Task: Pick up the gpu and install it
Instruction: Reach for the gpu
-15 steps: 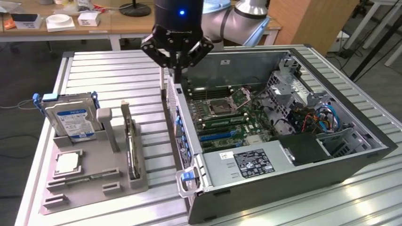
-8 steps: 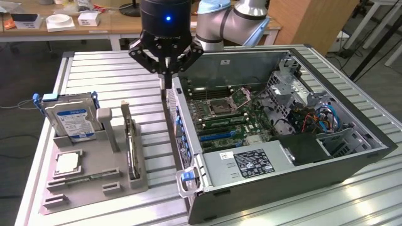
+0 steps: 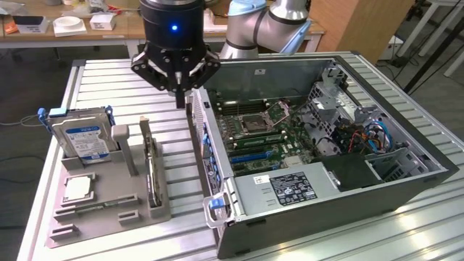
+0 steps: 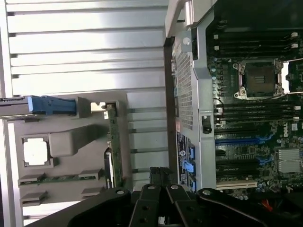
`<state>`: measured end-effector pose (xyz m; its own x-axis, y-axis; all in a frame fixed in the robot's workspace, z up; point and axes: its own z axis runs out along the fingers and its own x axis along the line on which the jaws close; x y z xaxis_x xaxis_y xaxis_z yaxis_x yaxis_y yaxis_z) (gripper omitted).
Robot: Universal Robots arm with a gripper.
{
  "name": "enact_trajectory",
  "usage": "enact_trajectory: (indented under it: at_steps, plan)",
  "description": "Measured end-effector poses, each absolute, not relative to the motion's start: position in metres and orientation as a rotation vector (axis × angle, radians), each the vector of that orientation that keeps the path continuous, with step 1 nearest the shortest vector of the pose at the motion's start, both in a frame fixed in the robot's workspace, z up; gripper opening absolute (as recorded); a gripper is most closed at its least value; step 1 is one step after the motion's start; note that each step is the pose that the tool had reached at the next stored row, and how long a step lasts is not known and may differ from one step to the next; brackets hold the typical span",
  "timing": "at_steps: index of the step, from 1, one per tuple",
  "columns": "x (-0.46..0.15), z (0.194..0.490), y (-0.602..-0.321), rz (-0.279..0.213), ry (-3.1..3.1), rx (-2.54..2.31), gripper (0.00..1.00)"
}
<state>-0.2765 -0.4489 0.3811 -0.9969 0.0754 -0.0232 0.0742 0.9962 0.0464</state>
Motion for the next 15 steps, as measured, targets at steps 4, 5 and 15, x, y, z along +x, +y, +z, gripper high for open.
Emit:
enact_trajectory:
  at_steps: [4, 5, 15]
  plan:
    - [-0.285, 0.377, -0.449, 0.071, 3.114, 0.117, 0.11]
    - [-0.290, 0.376, -0.449, 0.071, 3.114, 0.117, 0.11]
    - [-0.333, 0.372, -0.450, 0.071, 3.114, 0.116, 0.11]
